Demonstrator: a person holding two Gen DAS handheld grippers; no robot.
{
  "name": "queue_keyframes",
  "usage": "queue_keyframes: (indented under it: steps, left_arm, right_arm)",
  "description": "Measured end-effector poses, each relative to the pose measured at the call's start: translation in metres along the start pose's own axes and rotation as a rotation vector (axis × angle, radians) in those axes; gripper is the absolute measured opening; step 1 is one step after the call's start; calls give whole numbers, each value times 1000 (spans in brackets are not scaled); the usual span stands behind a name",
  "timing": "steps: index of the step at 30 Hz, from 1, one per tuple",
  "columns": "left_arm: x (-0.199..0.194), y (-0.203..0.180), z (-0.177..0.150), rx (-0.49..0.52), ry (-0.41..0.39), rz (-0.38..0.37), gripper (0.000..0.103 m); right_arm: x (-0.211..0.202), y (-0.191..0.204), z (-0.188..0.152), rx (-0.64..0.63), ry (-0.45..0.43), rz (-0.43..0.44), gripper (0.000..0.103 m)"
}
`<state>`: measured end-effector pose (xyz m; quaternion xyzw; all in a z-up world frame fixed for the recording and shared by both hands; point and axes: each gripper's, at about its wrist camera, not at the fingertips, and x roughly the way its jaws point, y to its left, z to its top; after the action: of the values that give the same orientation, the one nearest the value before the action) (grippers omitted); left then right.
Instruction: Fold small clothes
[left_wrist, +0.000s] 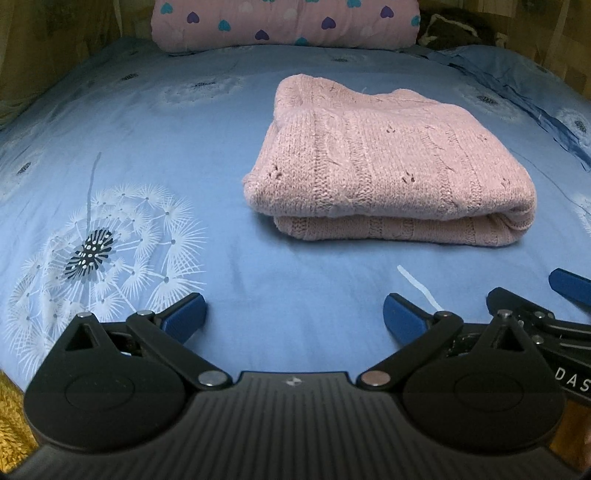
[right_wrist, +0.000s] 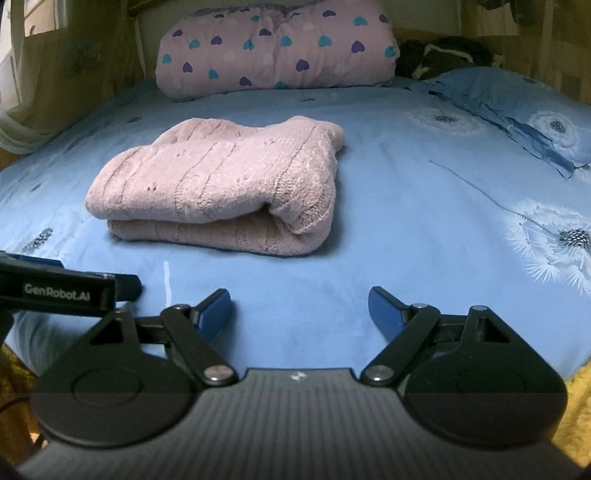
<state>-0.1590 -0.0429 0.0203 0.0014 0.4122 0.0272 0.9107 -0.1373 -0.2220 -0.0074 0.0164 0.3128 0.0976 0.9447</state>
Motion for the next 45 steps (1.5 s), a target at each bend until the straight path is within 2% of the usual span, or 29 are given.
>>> queue_keyframes:
  steps: [45]
  left_arm:
    - [0, 0, -3, 8, -10, 0, 103]
  right_arm:
    - [0, 0, 0, -2, -3, -4, 84]
